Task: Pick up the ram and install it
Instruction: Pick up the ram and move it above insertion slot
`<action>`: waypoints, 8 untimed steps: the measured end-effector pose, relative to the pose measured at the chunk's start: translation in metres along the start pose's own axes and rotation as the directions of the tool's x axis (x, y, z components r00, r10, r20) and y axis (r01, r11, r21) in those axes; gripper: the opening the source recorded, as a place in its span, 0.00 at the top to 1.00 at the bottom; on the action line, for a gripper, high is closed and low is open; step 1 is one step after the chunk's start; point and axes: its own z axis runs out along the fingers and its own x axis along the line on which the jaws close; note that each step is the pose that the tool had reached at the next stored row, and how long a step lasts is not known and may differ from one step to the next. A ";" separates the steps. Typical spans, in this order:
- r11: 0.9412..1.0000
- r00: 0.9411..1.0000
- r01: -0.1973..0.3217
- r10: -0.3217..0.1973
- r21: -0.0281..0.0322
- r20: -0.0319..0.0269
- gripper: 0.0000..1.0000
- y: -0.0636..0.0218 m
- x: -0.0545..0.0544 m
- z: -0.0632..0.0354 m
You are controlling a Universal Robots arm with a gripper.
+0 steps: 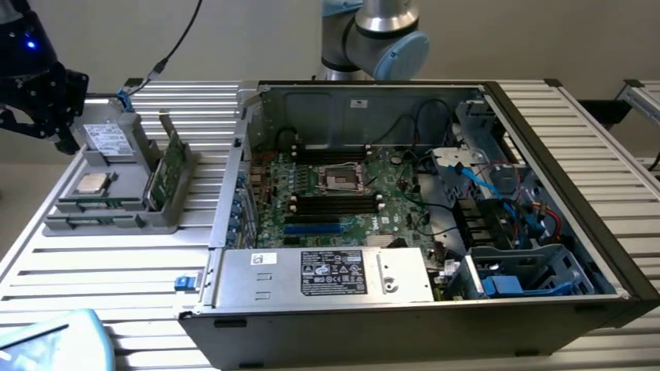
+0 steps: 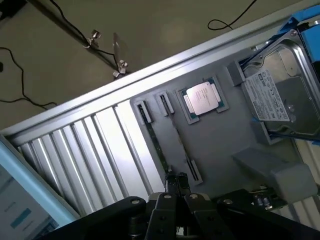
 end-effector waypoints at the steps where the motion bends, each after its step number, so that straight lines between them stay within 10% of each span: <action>1: 1.000 1.000 0.018 -0.018 -0.001 0.003 0.89 -0.0001 0.000 0.0003; 8: 0.989 0.989 0.145 -0.145 0.000 0.008 0.89 -0.0001 0.000 0.0011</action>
